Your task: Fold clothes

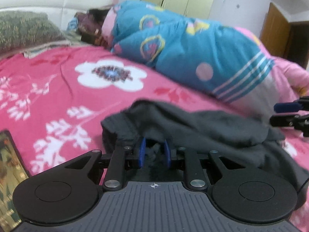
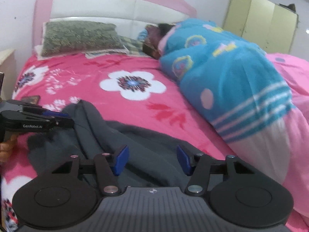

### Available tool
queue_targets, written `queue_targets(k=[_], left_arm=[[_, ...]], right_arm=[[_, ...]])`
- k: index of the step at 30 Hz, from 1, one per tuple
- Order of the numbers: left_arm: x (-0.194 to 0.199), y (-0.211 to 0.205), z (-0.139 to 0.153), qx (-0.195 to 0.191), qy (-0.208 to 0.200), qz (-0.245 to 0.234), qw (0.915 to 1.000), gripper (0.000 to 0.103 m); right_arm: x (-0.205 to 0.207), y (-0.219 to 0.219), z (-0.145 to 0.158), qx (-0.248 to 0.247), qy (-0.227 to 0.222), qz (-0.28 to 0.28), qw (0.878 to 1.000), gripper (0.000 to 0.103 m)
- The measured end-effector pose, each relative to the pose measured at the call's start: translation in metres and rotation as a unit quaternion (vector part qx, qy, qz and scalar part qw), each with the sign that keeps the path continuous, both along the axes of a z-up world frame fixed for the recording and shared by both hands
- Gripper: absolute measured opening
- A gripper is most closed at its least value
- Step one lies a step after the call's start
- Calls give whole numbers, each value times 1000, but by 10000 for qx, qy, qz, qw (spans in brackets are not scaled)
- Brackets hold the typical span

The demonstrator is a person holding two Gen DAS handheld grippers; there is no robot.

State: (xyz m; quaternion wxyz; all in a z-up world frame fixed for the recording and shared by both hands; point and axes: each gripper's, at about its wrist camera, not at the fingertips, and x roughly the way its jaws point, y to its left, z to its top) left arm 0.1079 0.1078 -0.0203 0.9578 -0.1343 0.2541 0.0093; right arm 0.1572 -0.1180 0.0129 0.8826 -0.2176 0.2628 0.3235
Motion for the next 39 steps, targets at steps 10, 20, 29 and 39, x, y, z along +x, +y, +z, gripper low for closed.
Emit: queue_targets(k=[10,20,29,39], left_arm=[[2,-2,-10,191,31,-18,9998,21],[2,-2,-11,197,-9,-37,9998,21],[2,-2,-12,185,-32,-46,9998,21],[1,0,-12,124,-40,-41,9999,21]], right_arm=[[20,19,-42,-932,-125,659,9934,51],[60,41,-59,-1107,-262,291,9931,15],[108,23,-54,-308,114,-628,9975,18],[83,24,-66,-587,724,231,9954,37]])
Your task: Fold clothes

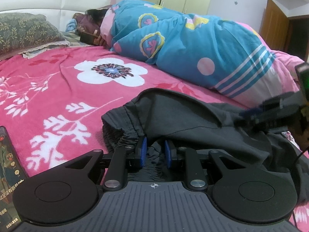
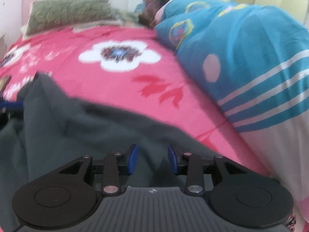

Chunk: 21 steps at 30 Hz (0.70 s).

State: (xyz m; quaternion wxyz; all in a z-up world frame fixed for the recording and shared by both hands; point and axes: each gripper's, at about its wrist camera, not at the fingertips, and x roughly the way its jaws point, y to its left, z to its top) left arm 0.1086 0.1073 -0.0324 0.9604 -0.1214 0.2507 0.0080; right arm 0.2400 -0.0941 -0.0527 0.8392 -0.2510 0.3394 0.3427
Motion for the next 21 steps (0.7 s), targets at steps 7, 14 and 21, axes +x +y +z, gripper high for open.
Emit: queue_targets(k=[7,14,21], left_arm=[[-1,1,0,-44,-1,-3,10000,21],[0,1,-1,-17,-12,-6,10000,21],[0,2,-1,-40,-14,-9,10000,21]], right_arm=[[-15,-3,14,-30,266,466,9986,37],[16,3,19,568,351,-9,9978,61],[6,10,3,623,785,371,9943,12]])
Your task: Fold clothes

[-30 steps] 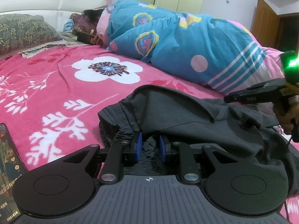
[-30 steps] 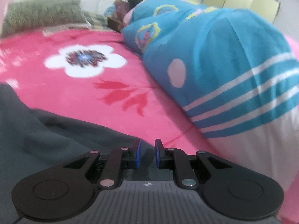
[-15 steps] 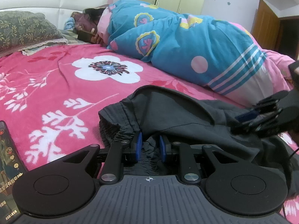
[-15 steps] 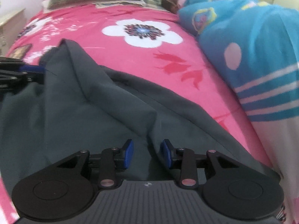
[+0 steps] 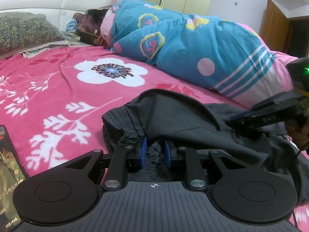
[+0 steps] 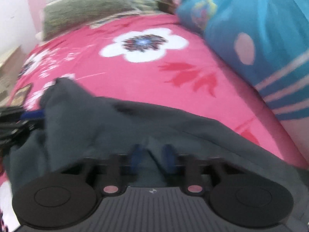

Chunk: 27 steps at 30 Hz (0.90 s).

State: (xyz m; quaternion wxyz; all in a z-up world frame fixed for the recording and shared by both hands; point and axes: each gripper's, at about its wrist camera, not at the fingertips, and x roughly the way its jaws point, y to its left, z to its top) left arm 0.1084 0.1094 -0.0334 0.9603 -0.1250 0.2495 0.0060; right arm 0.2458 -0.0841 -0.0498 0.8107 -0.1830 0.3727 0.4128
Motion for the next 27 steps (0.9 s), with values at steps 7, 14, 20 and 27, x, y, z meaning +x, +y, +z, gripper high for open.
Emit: queue_targets(k=[7,14,20,27], left_arm=[[0,1,0,-48,8,-7,10000,21],[0,0,0,-13,2,3,10000,21],[0,-1,0,22,-9,8,10000,21],[-1,0,0,15,-16,1,10000,21]], right_arm=[[-68,-5,12,-259,-443,626,9967,11],[-58,-17,30,-68,-588,161,9981,30],[13,-18,12,-12,-327,-601,9977,46],[39,-26,-14,241,751,-795,9937,42]])
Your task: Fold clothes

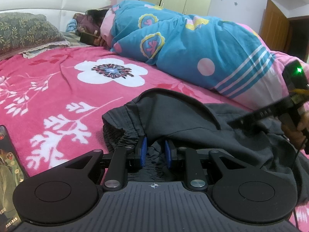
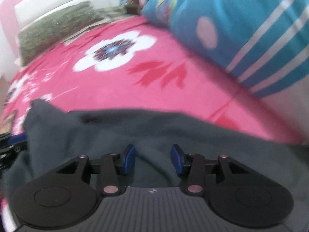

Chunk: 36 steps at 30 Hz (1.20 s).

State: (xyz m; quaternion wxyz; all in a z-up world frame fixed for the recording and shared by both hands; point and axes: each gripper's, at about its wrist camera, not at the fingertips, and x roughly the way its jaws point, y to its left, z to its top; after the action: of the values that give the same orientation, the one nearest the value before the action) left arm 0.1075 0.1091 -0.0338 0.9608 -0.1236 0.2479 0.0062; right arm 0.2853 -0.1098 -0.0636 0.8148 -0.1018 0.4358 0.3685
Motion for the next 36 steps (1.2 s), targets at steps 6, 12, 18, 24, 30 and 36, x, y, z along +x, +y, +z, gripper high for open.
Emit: queue_targets(k=[6,12,18,24,30,36], left_arm=[[0,0,0,-4,-6,1,10000,21],[0,-1,-1,-2,-6,5,10000,21],[-1,-1,0,21,-11,10,10000,21],[-1,-1,0,23,-13,12,10000,21],[-1,-1,0,36,-16,9,10000,21],[-1,0,-1,25,-19,3,10000,21]], right_arm=[[-51,-2,20,-251,-993,396,9940,1],[-129,2,35,-993,-2612,898,9560,1],[-196,10,-7,-2189,-2897,1850,9132,4],[-200,-6,22,-1506,-2324,1431,9502,16],[-178,-23,57,-509,-1893,992,9756,28],[-105,-31,51,-259,-1452,271,9887,29]])
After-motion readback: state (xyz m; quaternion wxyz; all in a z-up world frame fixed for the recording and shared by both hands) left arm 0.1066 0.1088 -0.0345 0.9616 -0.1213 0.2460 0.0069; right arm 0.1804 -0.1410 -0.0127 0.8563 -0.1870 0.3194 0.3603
